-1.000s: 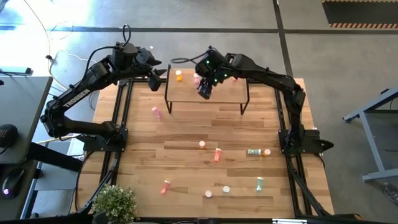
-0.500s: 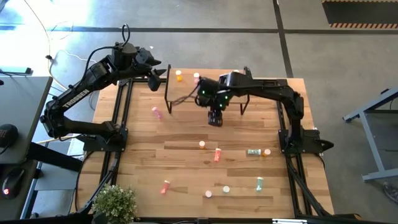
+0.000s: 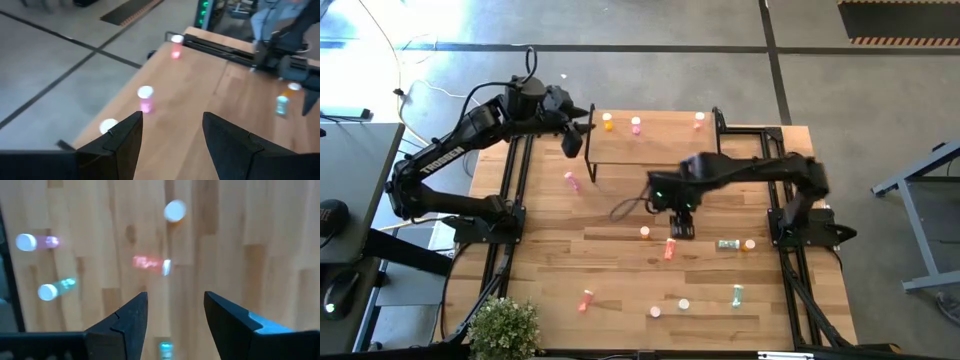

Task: Pick and place medicine bottles onto shelf by color
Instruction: Put the bottom right blue medicine bottle on the shelf

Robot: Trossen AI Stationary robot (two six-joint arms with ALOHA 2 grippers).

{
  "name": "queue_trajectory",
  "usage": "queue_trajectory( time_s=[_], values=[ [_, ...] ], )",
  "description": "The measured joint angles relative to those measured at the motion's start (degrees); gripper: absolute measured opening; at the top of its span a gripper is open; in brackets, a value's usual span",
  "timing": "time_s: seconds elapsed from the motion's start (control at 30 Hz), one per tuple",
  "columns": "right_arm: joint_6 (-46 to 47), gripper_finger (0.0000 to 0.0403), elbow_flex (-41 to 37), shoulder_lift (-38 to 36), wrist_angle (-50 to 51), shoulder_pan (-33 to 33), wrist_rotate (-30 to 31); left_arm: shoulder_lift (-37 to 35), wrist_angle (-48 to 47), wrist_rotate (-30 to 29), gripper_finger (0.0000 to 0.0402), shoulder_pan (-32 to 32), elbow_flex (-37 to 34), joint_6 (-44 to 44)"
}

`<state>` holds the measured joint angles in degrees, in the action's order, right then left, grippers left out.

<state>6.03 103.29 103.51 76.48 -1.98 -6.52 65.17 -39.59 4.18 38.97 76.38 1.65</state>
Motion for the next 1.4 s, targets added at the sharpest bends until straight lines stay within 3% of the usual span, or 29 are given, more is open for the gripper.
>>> queue_trajectory(
  time_s=[0.2, 0.57, 0.93, 1.4],
  values=[
    [18.56, 0.0185, -16.04, -12.60, -9.24, -4.85, 1.51, 0.00, 0.00, -0.01, 0.0195, -3.75, 0.00, -1.49],
    [62.08, 0.0185, -34.66, -27.87, -11.72, -16.35, 7.61, 0.00, 0.00, -0.32, 0.0196, -6.79, 0.00, -3.99],
    [88.59, 0.0186, -45.86, -30.12, -12.87, -27.29, 5.84, 0.00, -0.02, -0.32, 0.0196, -8.39, 0.00, -4.64],
    [112.45, 0.0186, -53.58, -29.27, -25.36, -39.39, 4.42, 0.04, -0.02, -0.51, 0.0196, -8.38, -0.02, -5.55]
  ],
)
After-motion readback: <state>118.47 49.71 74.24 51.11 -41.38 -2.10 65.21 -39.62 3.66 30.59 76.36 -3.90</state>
